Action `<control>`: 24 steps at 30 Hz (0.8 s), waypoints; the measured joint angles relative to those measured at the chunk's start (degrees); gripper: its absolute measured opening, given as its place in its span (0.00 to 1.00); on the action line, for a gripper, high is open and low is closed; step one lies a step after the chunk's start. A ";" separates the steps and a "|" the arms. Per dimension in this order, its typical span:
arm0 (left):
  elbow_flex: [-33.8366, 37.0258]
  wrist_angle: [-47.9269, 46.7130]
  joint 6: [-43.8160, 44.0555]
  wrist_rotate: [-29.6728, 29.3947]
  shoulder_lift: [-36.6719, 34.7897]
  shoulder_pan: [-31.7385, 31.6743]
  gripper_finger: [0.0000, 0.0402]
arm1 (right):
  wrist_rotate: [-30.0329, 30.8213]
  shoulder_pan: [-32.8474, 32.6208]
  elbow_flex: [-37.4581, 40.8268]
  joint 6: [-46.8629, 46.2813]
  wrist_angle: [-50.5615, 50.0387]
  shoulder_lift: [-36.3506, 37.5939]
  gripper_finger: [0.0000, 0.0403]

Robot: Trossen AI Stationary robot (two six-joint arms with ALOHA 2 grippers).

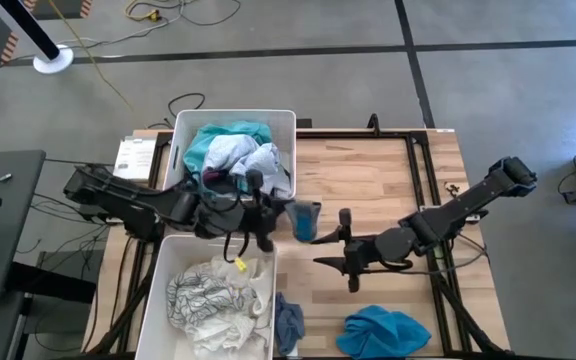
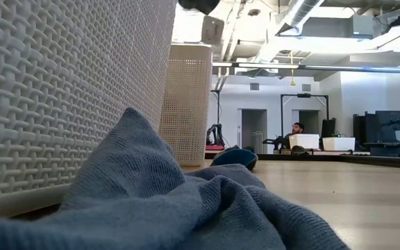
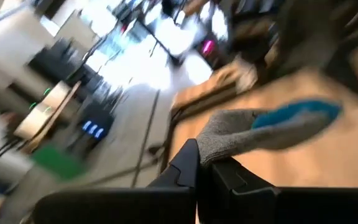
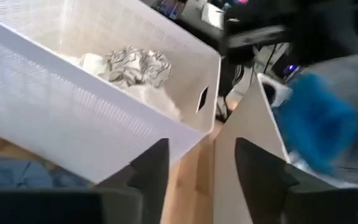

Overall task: Sort clothes
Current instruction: Put the bottom gray sock into the top white laundry bin

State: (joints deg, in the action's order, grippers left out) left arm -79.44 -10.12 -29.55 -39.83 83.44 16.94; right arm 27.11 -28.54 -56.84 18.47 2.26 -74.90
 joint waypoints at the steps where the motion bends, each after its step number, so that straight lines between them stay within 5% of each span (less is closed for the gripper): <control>1: -1.02 -2.74 0.04 -1.72 0.00 -0.45 0.00 | 0.00 -0.05 0.00 -0.82 -0.78 0.01 0.51; 12: -11.94 -33.83 9.17 -13.07 0.00 -9.36 0.00 | 0.00 -1.01 0.00 -11.42 -11.64 -0.19 0.59; 24: -16.20 -58.59 22.08 -13.75 0.00 -26.97 0.00 | 0.00 -5.92 0.00 -16.86 -15.87 -0.43 0.55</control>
State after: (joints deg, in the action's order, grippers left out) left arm -95.64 -68.71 -7.46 -53.58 83.44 -10.03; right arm 27.11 -34.46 -56.84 1.60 -13.61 -75.33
